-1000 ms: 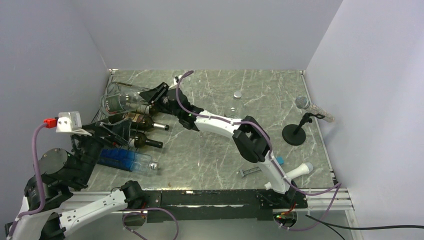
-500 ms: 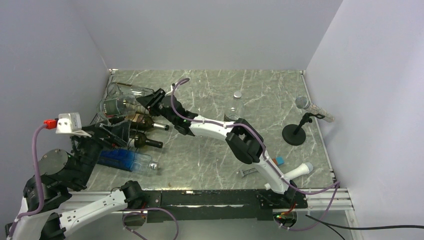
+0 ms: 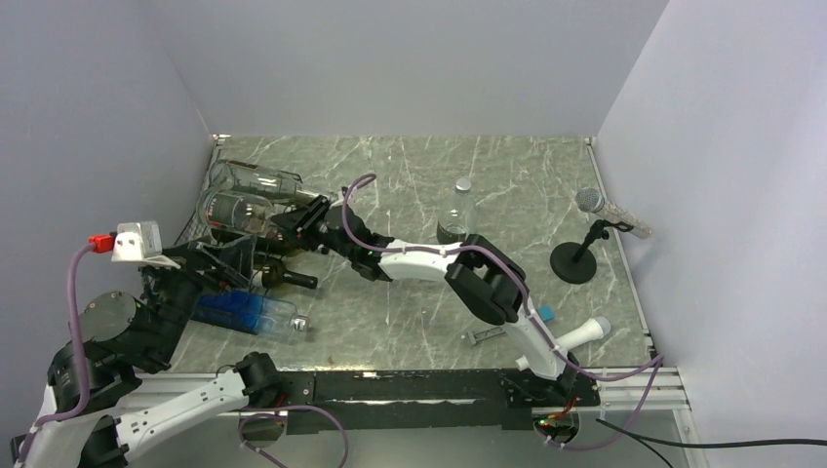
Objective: Put the wine bottle on the wine rack
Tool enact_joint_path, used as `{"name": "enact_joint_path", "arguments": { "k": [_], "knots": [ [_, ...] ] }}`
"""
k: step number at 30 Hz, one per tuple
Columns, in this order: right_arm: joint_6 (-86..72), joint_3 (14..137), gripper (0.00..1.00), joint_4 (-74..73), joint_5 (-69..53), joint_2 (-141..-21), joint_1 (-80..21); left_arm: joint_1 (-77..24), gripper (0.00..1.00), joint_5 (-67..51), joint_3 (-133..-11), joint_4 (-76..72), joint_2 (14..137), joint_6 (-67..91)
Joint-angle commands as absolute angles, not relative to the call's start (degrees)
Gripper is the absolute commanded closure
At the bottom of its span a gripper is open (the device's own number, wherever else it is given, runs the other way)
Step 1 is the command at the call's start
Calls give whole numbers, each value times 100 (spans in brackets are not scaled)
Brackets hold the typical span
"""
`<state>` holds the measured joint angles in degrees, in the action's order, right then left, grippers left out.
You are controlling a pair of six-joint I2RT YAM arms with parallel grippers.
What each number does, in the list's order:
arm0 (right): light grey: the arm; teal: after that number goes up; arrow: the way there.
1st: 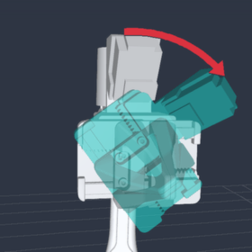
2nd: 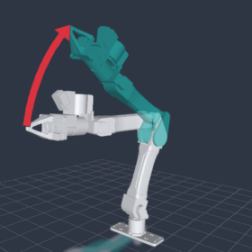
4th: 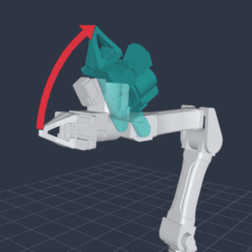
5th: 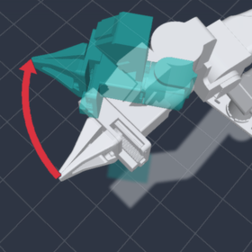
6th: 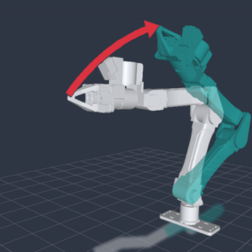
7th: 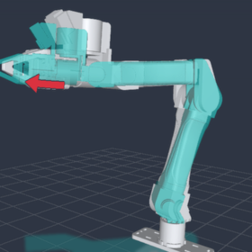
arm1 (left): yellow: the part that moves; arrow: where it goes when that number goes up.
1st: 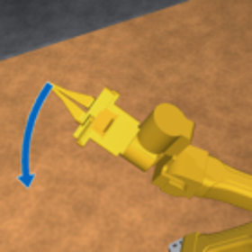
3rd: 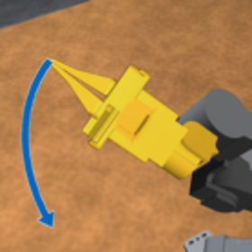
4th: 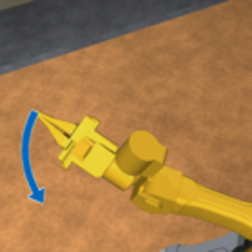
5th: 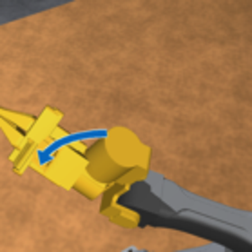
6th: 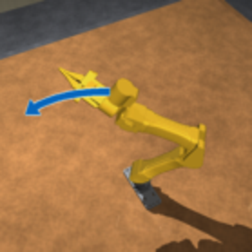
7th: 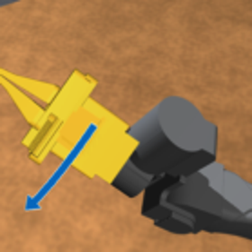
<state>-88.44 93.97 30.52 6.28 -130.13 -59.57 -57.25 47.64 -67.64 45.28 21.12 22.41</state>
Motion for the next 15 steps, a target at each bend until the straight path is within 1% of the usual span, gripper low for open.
{"name": "enact_joint_path", "arguments": {
  "k": [1,4,6,9,14,15],
  "knots": [
    [-9150,9197,88,3347,213,-12302,-6059,-5744,3,4852,-6676,4352,2023,2284],
    [-9220,9152,87,3214,81,-12344,-6082,-5748,3,4836,-6638,4328,2049,2263],
    [-9294,9110,82,3152,43,-12409,-6079,-5744,3,4837,-6655,4363,2084,2287],
    [-9365,9063,72,3135,-200,-12510,-6078,-5742,3,4865,-6633,4360,2082,2294],
    [-9356,9202,66,2901,-294,-12696,-6026,-5751,3,4826,-6609,4304,2064,2283],
    [-9348,9214,63,2926,-325,-12726,-6015,-5746,3,4832,-6629,4325,2072,2297]
  ]
}}
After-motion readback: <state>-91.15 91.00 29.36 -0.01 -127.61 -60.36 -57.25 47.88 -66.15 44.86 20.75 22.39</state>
